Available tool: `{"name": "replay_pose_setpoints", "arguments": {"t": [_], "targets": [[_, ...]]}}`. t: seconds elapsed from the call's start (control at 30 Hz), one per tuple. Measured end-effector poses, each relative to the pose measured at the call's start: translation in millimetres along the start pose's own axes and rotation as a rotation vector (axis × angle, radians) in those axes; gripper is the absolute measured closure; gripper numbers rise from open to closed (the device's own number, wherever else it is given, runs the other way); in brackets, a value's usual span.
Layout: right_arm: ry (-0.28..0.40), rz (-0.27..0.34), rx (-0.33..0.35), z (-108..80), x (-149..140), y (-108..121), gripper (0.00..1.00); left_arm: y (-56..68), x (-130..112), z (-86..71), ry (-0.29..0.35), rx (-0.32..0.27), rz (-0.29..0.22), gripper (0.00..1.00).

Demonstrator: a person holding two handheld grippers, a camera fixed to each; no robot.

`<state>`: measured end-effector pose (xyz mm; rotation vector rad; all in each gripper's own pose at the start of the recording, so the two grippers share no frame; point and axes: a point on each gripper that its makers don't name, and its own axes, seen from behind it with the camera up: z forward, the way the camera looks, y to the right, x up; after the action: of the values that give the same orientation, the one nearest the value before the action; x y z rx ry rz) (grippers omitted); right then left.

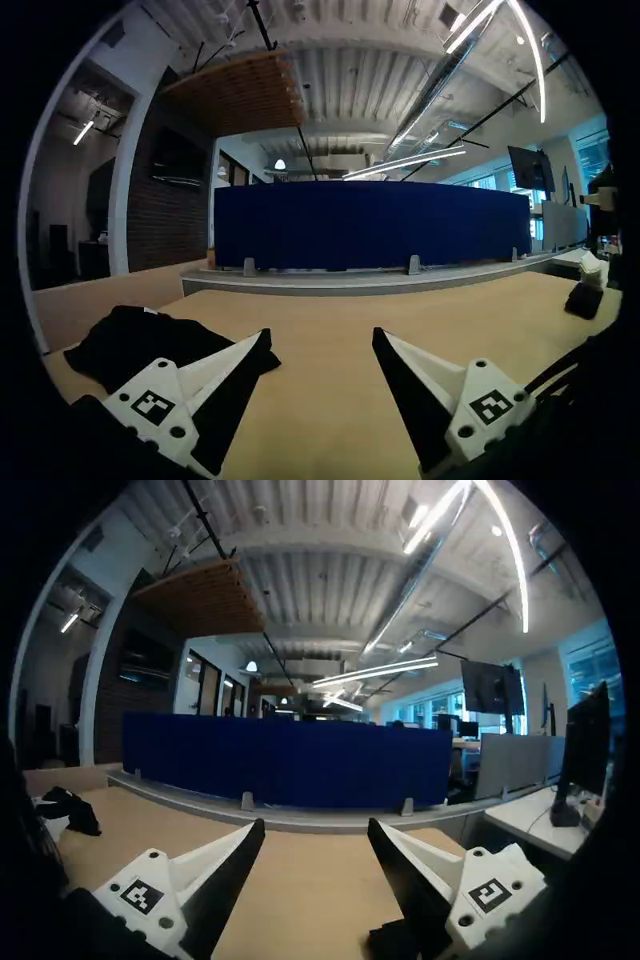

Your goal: Fold towel

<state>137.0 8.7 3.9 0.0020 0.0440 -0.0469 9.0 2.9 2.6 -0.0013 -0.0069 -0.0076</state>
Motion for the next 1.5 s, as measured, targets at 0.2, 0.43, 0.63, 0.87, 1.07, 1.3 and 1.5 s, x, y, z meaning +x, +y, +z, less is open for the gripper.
{"name": "replay_pose_setpoints", "arguments": {"t": [0.2, 0.43, 0.63, 0.87, 1.07, 1.3, 1.5], "targets": [[-0.021, 0.024, -0.006, -2.7, -40.7, 4.7, 0.0, -0.2, 0.2, -0.1, 0.0, 0.0, 0.0, 0.06], [-0.04, 0.066, -0.009, -7.4, -78.6, 2.1, 0.0, -0.1, -0.1, -0.6, 0.0, 0.0, 0.0, 0.06], [-0.04, 0.091, -0.016, -8.9, -97.7, 3.4, 0.0, -0.3, 0.2, -0.8, 0.0, 0.0, 0.0, 0.06], [-0.03, 0.109, -0.024, -9.7, -112.5, 7.6, 0.0, -0.7, 0.1, -0.6, 0.0, 0.0, 0.0, 0.06], [-0.026, 0.109, -0.029, -12.0, -117.2, 9.0, 0.0, -0.3, 0.3, -0.9, 0.0, 0.0, 0.0, 0.06], [-0.03, 0.118, -0.028, -11.4, -123.4, 7.1, 0.0, -0.5, 0.2, -0.8, 0.0, 0.0, 0.0, 0.06], [-0.028, 0.117, -0.018, -10.1, -126.4, 0.9, 0.0, -0.1, 0.2, -0.4, 0.0, 0.0, 0.0, 0.06]]}}
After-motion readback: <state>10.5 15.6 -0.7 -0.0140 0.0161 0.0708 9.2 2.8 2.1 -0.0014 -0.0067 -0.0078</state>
